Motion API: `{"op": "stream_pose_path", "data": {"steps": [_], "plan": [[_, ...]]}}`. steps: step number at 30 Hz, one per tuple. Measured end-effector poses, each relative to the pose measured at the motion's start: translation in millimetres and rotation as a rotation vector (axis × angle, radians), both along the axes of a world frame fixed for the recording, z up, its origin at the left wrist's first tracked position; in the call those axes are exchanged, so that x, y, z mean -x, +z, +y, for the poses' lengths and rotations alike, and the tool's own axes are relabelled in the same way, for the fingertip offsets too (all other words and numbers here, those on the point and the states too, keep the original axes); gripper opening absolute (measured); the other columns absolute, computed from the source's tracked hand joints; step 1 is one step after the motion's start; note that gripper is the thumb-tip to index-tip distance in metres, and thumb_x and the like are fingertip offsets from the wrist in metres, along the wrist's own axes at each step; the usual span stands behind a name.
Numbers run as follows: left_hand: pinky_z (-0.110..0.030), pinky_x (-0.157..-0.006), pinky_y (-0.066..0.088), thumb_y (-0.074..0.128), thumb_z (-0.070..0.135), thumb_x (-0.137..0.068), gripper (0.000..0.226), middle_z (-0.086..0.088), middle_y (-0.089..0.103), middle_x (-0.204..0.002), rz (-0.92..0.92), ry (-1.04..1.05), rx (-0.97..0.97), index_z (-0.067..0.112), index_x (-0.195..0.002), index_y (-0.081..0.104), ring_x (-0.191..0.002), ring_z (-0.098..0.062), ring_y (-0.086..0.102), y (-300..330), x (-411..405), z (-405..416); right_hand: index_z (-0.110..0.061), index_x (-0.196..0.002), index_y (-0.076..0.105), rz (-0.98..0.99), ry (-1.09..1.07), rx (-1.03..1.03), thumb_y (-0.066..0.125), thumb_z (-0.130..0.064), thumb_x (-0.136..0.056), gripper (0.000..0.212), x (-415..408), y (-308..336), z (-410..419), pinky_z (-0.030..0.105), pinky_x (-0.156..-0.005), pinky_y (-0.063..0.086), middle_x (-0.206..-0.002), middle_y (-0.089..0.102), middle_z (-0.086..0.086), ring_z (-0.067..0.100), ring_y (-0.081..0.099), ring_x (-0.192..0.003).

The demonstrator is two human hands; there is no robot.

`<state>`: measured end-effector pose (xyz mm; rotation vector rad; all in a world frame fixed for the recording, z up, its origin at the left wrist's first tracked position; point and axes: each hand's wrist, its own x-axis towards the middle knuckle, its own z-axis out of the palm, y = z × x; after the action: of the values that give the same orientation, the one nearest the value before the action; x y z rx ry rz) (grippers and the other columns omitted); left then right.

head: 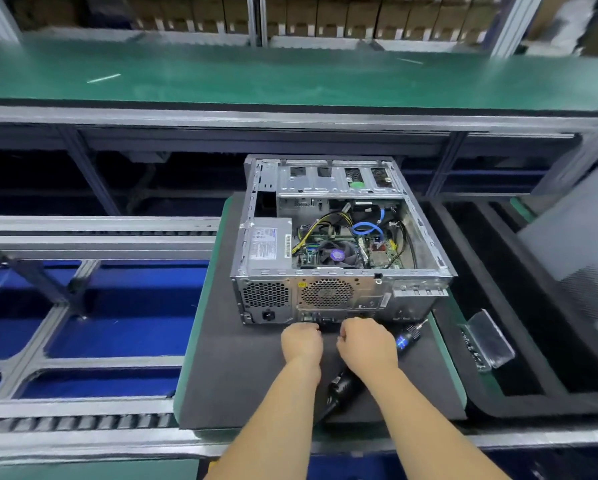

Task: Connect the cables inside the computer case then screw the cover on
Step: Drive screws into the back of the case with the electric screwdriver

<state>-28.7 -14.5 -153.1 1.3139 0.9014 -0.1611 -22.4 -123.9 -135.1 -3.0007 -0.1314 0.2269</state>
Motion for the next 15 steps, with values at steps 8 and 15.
{"op": "stream_pose_path", "data": {"steps": [8,15], "plan": [[-0.024,-0.075,0.041,0.046,-0.004,-0.088,0.038,0.008,0.056,-0.095,-0.193,-0.408,-0.649,0.021,-0.105,0.070,-0.094,-0.019,0.058,2.2,6.2,2.6,-0.013,-0.122,0.052,-0.161,-0.752,-0.521,0.060,-0.030,-0.095,0.033,33.8,-5.4,-12.1,0.041,-0.077,0.050,-0.118,0.053,0.013,0.035,0.060,-0.090],[-0.030,-0.072,0.051,0.071,0.012,-0.088,0.009,0.003,0.070,-0.082,-0.218,0.003,-0.340,0.016,-0.089,0.063,-0.083,-0.021,0.066,3.2,19.0,6.4,-0.013,-0.129,0.018,0.097,-0.889,-0.512,0.065,-0.035,-0.090,0.065,23.8,-3.3,-19.0,0.040,-0.071,0.047,-0.109,0.063,0.016,0.036,0.060,-0.087]]}}
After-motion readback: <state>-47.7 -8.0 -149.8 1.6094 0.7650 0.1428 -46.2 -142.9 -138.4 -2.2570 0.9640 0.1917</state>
